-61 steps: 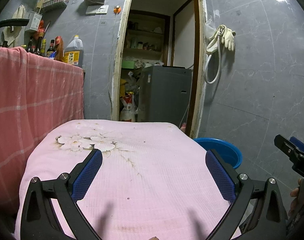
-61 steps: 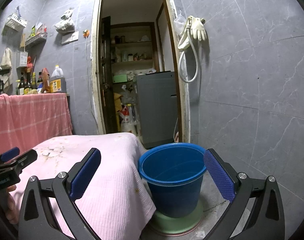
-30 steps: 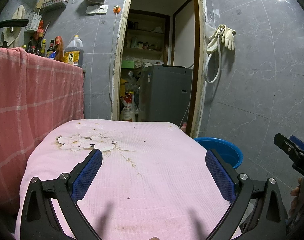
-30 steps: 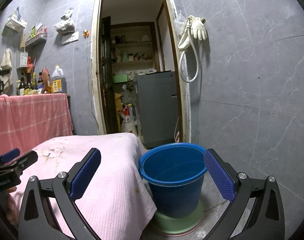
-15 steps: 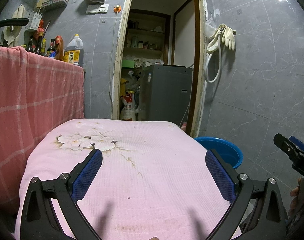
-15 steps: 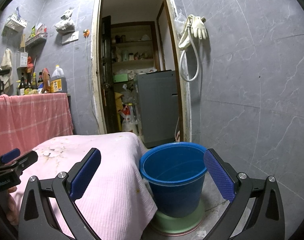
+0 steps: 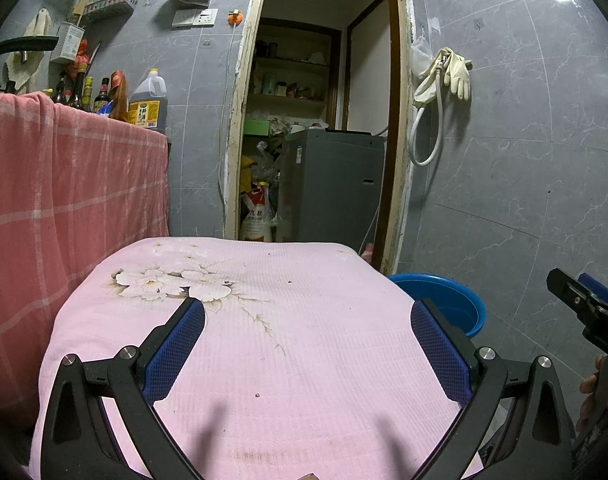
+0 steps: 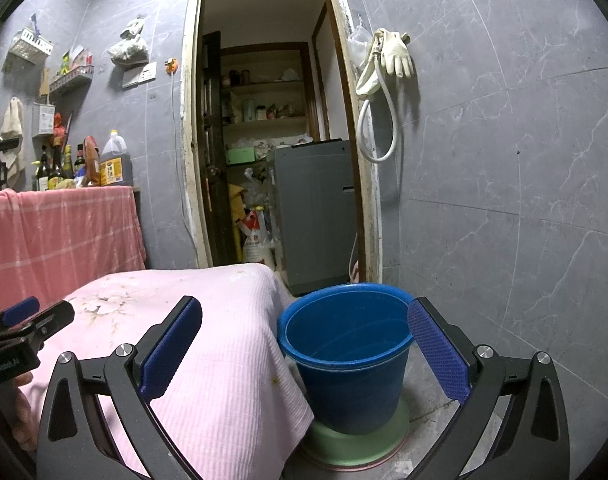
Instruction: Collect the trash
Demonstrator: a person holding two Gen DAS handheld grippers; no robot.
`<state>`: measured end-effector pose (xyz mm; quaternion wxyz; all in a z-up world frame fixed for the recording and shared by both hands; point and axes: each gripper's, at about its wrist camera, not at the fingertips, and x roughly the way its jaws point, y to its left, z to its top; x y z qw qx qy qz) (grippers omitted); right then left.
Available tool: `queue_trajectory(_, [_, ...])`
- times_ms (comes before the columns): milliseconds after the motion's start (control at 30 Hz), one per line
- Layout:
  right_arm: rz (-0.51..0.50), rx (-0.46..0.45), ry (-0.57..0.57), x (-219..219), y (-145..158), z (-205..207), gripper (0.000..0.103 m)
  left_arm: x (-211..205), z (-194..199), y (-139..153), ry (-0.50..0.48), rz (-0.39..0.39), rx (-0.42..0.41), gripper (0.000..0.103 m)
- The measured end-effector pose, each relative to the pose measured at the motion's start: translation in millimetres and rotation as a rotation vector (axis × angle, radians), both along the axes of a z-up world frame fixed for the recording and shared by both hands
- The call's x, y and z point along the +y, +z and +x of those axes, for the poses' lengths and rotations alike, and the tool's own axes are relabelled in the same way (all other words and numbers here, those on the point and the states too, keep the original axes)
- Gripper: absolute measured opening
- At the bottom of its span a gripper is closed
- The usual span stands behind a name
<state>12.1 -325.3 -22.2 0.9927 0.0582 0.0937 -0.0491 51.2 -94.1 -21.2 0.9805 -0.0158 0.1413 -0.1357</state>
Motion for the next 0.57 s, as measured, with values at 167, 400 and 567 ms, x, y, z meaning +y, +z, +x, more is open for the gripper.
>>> queue_trajectory(167, [0.000, 0.000, -0.001, 0.1, 0.3, -0.2, 0.103, 1.3, 0.4, -0.4, 0.005, 0.001, 0.004, 0.101])
queue_trajectory(400, [0.004, 0.005, -0.001, -1.0, -2.3, -0.3, 0.103, 1.7, -0.1, -4.6, 0.007, 0.006, -0.001, 0.101])
queue_trajectory(567, [0.004, 0.007, -0.002, 0.1, -4.2, -0.7, 0.103, 4.0, -0.8, -7.2, 0.008, 0.005, 0.000, 0.101])
